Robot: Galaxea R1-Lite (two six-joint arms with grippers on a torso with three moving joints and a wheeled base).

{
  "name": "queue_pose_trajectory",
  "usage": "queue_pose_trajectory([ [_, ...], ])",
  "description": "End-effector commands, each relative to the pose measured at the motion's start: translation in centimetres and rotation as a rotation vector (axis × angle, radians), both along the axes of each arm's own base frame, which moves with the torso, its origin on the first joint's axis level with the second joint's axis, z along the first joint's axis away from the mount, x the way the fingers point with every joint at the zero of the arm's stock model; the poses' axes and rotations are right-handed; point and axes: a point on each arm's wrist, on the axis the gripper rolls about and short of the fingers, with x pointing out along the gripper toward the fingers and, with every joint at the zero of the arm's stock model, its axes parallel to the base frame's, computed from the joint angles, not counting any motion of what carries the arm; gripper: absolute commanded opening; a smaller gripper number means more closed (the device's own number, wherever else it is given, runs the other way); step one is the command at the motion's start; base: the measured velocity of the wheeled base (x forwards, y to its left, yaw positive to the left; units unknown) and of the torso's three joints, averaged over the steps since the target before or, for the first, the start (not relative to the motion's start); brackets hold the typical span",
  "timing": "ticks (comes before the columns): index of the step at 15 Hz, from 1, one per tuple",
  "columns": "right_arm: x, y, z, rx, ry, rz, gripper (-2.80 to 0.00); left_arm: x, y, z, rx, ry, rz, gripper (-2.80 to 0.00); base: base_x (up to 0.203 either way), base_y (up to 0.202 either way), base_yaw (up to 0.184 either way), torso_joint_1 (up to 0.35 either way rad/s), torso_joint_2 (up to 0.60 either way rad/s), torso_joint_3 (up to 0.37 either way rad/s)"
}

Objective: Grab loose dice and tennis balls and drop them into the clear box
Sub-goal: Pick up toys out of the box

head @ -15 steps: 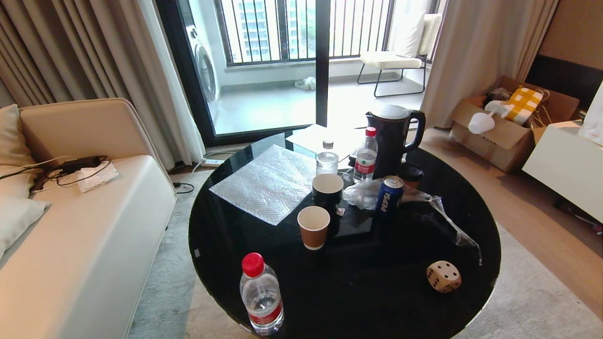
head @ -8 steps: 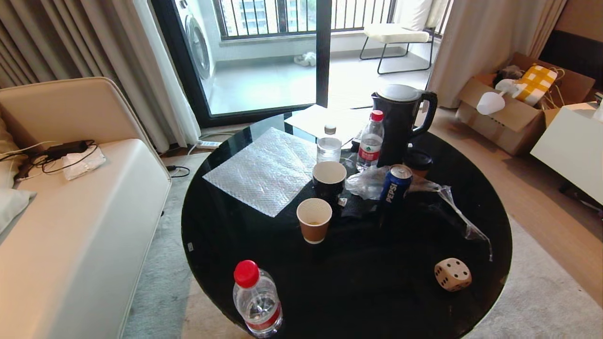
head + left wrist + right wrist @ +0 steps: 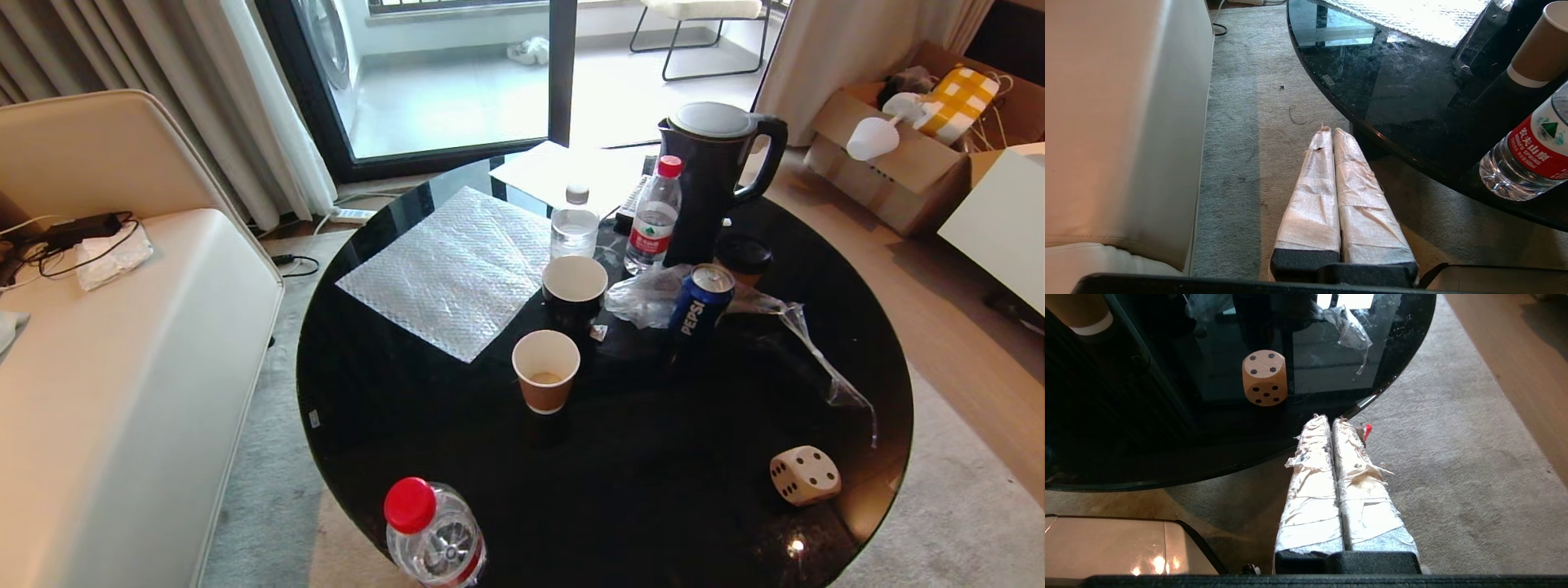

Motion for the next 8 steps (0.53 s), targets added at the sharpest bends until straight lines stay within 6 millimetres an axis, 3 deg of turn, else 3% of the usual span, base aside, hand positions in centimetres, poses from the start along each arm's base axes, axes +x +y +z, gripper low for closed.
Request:
queue_pose_trajectory([
  [1,0.0,0.0,-0.01,-0.001,0.001,0.001,-2.8,0.0,0.0,0.0,0.0,0.0,0.0,-2.8,0.0,0.0,0.0,0.007,0.01,-0.07],
  [8,0.0,0.0,-0.01,-0.001,0.001,0.001,-2.8,0.0,0.0,0.0,0.0,0.0,0.0,-2.8,0.0,0.0,0.0,0.001,0.0,-0.005],
])
